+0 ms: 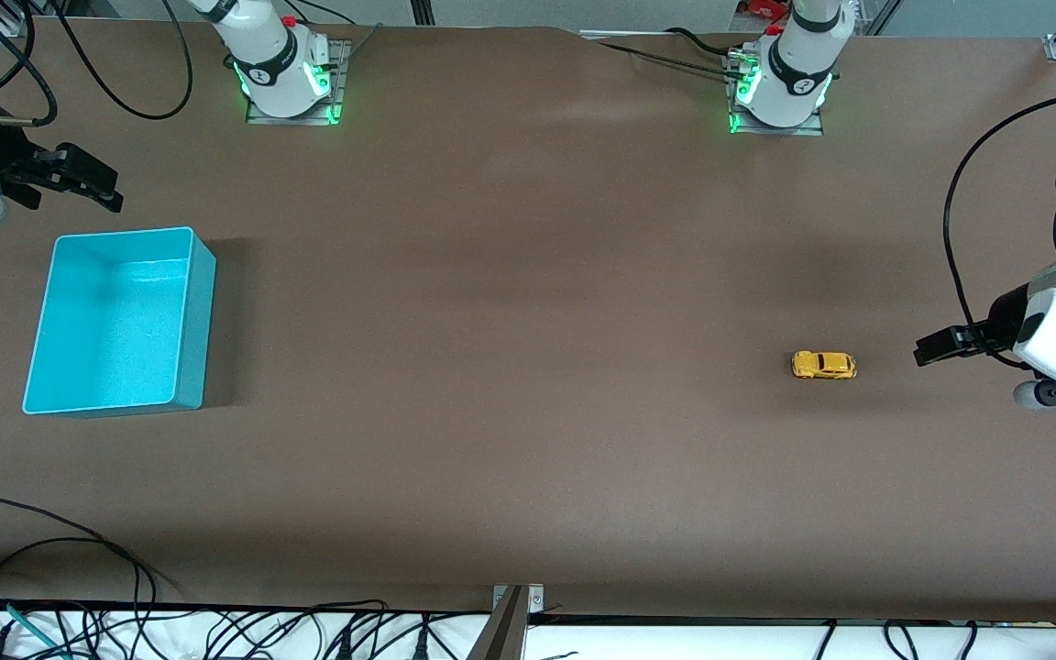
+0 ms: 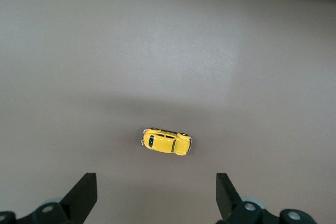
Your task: Wind up and store yellow beetle car
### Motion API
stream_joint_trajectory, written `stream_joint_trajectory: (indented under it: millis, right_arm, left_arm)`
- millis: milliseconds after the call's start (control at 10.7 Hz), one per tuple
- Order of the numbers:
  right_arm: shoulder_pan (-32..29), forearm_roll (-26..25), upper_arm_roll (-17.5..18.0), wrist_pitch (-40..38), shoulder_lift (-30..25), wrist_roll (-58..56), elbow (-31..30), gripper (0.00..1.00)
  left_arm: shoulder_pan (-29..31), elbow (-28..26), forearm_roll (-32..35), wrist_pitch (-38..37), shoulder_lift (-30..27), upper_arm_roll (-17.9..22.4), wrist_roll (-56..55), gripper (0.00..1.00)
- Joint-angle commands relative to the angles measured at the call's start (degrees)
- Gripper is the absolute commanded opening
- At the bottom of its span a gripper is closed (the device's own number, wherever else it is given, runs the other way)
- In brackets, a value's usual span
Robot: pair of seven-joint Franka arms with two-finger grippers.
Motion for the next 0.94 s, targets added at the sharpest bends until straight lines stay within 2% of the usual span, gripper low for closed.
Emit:
stream_joint_trajectory:
  millis: [0, 844]
  right_arm:
    - [-0.05, 1.07, -0.13, -0.36, 0.09, -0.22, 0.82, 1.0]
    - [-0.05, 1.16, -0.13, -0.36, 0.09, -0.3, 1.0, 1.0]
  left_arm:
    - [0.7, -1.34, -1.21, -0.4, -1.32, 0.13, 1.61, 1.0]
    - [0.88, -2.31, -1.3, -0.92, -1.32, 0.13, 1.08, 1.0]
